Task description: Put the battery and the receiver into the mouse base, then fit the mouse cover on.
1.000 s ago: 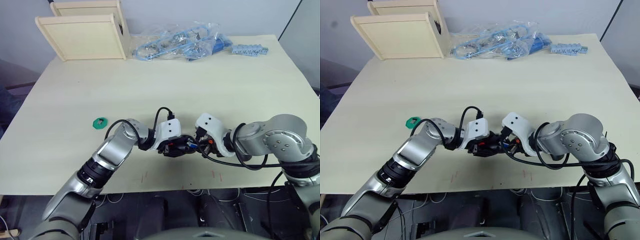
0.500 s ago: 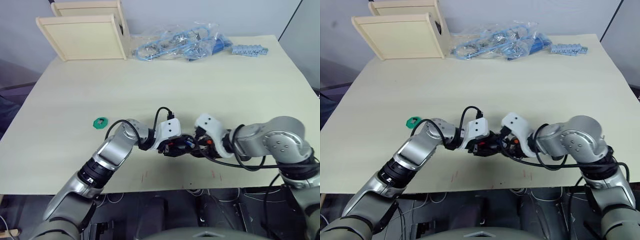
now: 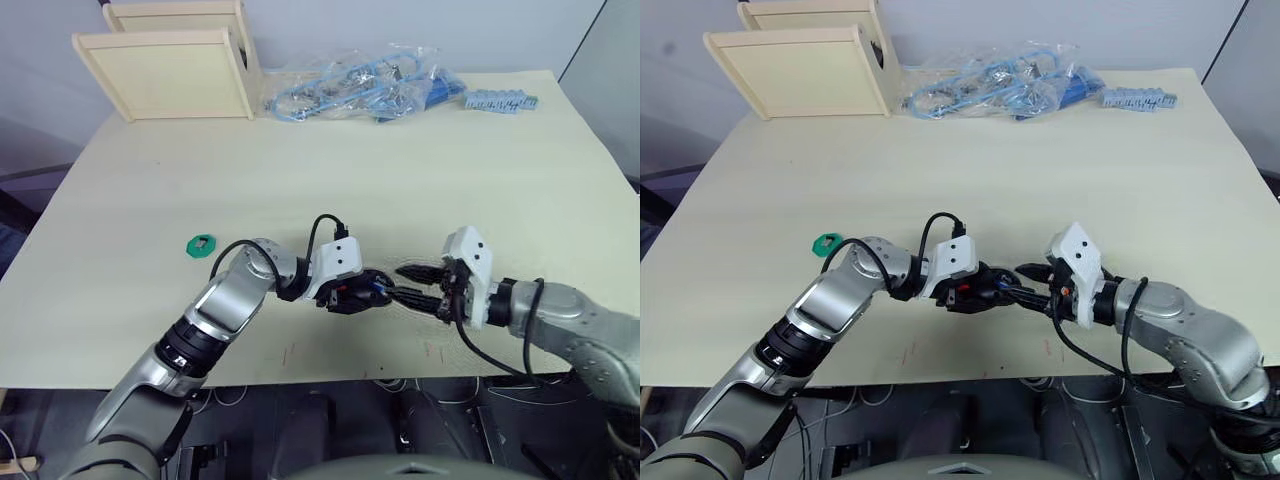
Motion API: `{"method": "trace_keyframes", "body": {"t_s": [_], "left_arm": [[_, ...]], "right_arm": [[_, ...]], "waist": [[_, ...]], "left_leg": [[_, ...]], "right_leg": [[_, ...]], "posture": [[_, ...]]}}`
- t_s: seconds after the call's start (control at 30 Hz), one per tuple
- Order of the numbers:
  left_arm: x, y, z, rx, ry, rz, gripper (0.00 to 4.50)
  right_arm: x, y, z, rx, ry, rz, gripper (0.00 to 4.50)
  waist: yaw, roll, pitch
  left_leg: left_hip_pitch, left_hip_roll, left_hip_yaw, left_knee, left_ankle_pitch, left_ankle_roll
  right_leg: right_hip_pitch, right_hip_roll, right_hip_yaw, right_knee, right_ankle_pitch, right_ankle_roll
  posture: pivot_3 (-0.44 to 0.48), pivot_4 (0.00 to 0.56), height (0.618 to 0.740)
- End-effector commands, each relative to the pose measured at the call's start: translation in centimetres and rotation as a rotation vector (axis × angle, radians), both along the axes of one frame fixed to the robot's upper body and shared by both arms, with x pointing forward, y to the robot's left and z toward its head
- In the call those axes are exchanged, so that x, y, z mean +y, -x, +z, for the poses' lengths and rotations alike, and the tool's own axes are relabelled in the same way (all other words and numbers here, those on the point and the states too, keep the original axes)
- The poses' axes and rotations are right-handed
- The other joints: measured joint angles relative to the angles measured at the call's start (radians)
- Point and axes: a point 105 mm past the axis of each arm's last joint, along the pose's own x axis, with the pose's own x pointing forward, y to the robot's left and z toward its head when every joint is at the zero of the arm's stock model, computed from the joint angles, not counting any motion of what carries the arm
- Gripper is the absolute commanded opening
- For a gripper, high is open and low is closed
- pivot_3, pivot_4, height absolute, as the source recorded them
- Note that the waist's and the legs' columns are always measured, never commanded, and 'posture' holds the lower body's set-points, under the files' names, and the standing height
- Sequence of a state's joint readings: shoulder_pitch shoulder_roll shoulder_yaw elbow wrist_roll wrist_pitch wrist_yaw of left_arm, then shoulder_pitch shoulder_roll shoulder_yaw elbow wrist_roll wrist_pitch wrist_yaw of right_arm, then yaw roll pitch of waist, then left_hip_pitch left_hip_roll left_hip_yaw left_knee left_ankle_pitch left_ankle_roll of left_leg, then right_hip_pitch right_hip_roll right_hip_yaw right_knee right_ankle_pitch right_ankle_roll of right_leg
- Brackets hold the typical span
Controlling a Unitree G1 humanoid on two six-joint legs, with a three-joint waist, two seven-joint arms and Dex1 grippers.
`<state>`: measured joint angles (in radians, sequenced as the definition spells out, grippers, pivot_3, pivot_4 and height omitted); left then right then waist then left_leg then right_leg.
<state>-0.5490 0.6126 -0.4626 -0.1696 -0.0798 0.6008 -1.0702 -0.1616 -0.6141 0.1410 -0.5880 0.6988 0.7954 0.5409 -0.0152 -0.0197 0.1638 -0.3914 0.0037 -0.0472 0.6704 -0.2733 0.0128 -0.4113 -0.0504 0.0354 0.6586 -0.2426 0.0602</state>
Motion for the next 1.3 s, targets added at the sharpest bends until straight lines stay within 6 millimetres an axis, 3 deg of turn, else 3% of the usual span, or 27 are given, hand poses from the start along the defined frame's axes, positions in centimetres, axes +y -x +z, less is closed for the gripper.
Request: {"method": "trace_keyframes", "body": {"t_s": [0.03,0.27,0.6,0.8,0.97,1.17,1.3], "left_arm": [[0.6,0.1,-1.3,0.036,-0.040,0.020,2.94],[0.7,0.0,-1.4,0.036,-0.043,0.024,2.94],[0.6,0.0,-1.4,0.034,-0.041,0.030,2.94],[0.5,0.0,-1.5,0.034,-0.039,0.030,2.94],[0.5,0.0,-1.5,0.036,-0.037,0.031,2.94],[0.5,0.2,-1.5,0.035,-0.037,0.031,2.94],[0.4,0.3,-1.5,0.035,-0.036,0.031,2.94]], "right_arm": [[0.1,-0.4,0.1,-0.088,-0.031,-0.001,0.09],[1.1,-0.8,-1.0,-0.158,-0.133,-0.007,0.03],[1.7,-1.1,-2.8,-0.151,-0.131,0.000,0.03],[1.7,-1.3,-6.6,-0.100,-0.086,-0.037,0.03],[2.2,-1.1,-8.5,-0.059,-0.074,-0.046,0.03],[2.3,-0.4,-11.8,0.066,0.078,-0.011,0.03],[2.1,-0.9,-10.5,0.034,0.055,-0.007,0.03]], "waist": [[0.000,0.000,0.000],[0.000,0.000,0.000],[0.000,0.000,0.000],[0.000,0.001,-0.001],[-0.002,0.001,-0.002],[-0.007,0.001,-0.011],[-0.011,0.001,-0.017]], "left_leg": [[0.000,0.000,0.000,0.000,0.000,0.000],[0.001,0.000,0.000,0.000,0.000,0.000],[0.001,0.000,-0.002,0.000,0.000,0.000],[0.003,0.000,-0.001,0.000,0.000,0.000],[0.011,0.000,0.000,-0.002,0.000,0.000],[0.012,0.000,0.000,-0.002,0.000,0.000],[0.014,0.001,-0.001,-0.003,0.000,0.000]], "right_leg": [[0.000,0.000,0.000,0.000,0.000,0.000],[0.000,0.000,0.000,0.000,0.000,0.000],[0.000,0.000,0.001,0.001,0.000,0.000],[0.001,0.000,0.001,0.001,0.000,0.000],[0.008,0.000,0.003,0.000,0.000,0.000],[0.008,0.001,0.004,0.000,0.000,0.000],[0.010,0.002,0.004,0.000,-0.001,-0.002]], "posture": [[0.000,0.150,0.740],[0.000,0.150,0.740],[0.000,0.150,0.740],[0.000,0.150,0.740],[0.000,0.150,0.740],[0.000,0.150,0.740],[0.000,0.150,0.740]]}}
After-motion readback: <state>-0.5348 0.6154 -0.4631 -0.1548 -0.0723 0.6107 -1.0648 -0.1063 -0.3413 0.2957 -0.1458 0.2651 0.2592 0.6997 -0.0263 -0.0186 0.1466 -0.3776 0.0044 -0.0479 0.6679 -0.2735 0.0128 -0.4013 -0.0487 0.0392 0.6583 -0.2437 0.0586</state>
